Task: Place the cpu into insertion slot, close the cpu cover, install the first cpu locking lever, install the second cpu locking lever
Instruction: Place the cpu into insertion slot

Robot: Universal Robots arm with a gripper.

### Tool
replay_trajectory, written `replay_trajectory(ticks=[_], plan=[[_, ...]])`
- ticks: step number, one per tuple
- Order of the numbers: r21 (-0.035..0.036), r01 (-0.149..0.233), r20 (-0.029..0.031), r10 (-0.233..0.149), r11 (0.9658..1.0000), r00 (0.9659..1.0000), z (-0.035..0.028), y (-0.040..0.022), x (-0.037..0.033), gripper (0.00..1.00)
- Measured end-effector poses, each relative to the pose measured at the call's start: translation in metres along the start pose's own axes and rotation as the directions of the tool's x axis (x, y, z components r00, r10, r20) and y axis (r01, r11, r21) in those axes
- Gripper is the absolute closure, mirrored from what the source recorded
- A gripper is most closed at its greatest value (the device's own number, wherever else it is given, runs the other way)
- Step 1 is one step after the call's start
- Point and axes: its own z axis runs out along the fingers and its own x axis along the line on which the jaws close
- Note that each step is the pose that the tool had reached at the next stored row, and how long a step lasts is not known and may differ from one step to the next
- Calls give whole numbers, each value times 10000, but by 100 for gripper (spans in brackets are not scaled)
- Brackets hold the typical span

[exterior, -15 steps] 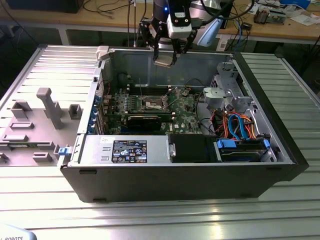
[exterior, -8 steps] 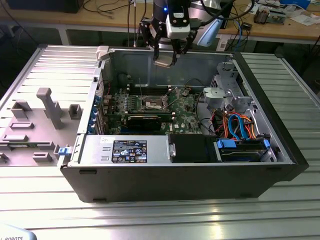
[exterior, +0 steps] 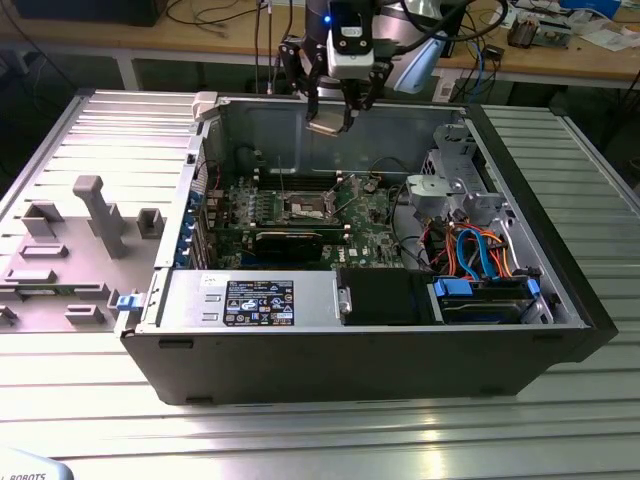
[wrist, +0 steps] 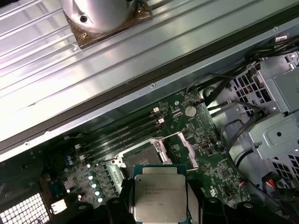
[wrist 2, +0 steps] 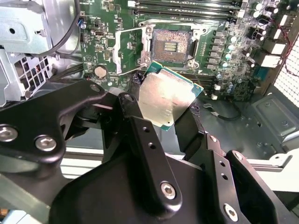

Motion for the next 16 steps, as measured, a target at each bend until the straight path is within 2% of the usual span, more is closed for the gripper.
replay_trajectory(ticks=[3, 9, 14, 16], plan=[[-4, -161, 14, 161, 9999, 9999, 1, -4, 8, 45], [-4, -187, 17, 187, 9998, 9998, 1, -5, 10, 45], [-11, -521, 46, 521, 9986, 9986, 2, -7, 12, 45], [-18, -775, 68, 775, 9970, 9970, 5, -7, 13, 45]])
